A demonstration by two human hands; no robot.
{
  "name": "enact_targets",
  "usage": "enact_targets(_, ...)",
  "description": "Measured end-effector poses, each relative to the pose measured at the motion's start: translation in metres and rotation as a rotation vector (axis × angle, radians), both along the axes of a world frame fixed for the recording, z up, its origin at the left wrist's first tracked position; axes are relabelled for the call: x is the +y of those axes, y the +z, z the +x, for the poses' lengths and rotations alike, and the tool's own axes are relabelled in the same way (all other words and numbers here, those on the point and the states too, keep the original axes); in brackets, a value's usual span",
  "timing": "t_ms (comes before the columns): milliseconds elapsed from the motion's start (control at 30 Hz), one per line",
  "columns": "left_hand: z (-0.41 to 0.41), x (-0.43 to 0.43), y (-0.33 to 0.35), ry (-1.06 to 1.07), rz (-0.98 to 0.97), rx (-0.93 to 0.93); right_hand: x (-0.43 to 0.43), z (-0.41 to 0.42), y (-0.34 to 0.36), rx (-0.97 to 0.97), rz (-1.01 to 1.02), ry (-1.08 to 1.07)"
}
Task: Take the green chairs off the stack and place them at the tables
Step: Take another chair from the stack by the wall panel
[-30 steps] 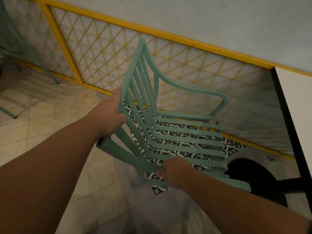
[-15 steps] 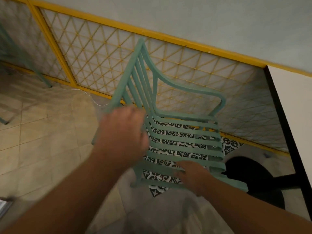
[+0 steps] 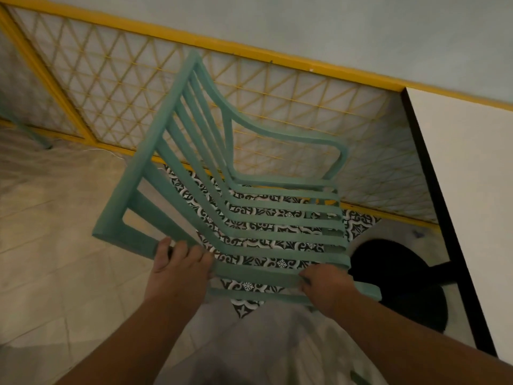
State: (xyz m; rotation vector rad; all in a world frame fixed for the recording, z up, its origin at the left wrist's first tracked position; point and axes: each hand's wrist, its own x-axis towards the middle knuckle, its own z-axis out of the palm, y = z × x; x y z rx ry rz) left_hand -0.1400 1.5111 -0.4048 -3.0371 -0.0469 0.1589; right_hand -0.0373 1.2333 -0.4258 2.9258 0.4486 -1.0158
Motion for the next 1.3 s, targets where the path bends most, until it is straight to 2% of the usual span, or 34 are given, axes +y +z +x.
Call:
enact_targets(367, 0.013, 0.008, 0.002, 0.0, 0.081, 0.043, 0.01, 0.001, 0.001, 0.021, -0.029, -0.033)
enact_targets(433, 0.014, 0.009, 0.008, 0.006, 0.072, 0.113, 0.011, -0.001, 0.001, 0.036, -0.04, -0.034)
enact_targets(500, 0.017, 0.012, 0.015, 0.005, -0.005, 0.172, 0.013, -0.003, 0.003, 0.028, -0.011, -0.047)
enact_targets(567, 0.019, 0.016, 0.032, 0.004, -0.202, 0.172, 0.015, -0.008, 0.012, 0.006, 0.072, -0.089)
enact_targets(667, 0.012, 0.028, 0.08, 0.04, -0.497, -0.039, 0.026, -0.011, 0.047, -0.089, 0.255, -0.128)
enact_targets(767, -0.006, 0.046, 0.154, 0.083, -0.551, -0.155, 0.048, -0.013, 0.108, -0.206, 0.373, -0.058)
enact_targets(867, -0.019, 0.061, 0.219, 0.064, -0.48, -0.185, 0.065, -0.018, 0.179, -0.341, 0.419, 0.017)
enact_targets(1067, -0.02, 0.084, 0.322, -0.025, -0.409, -0.24, 0.081, -0.037, 0.307, -0.505, 0.513, 0.022)
enact_targets(1300, 0.005, 0.107, 0.381, -0.106, -0.358, -0.16, 0.093, -0.046, 0.368, -0.438, 0.559, -0.093)
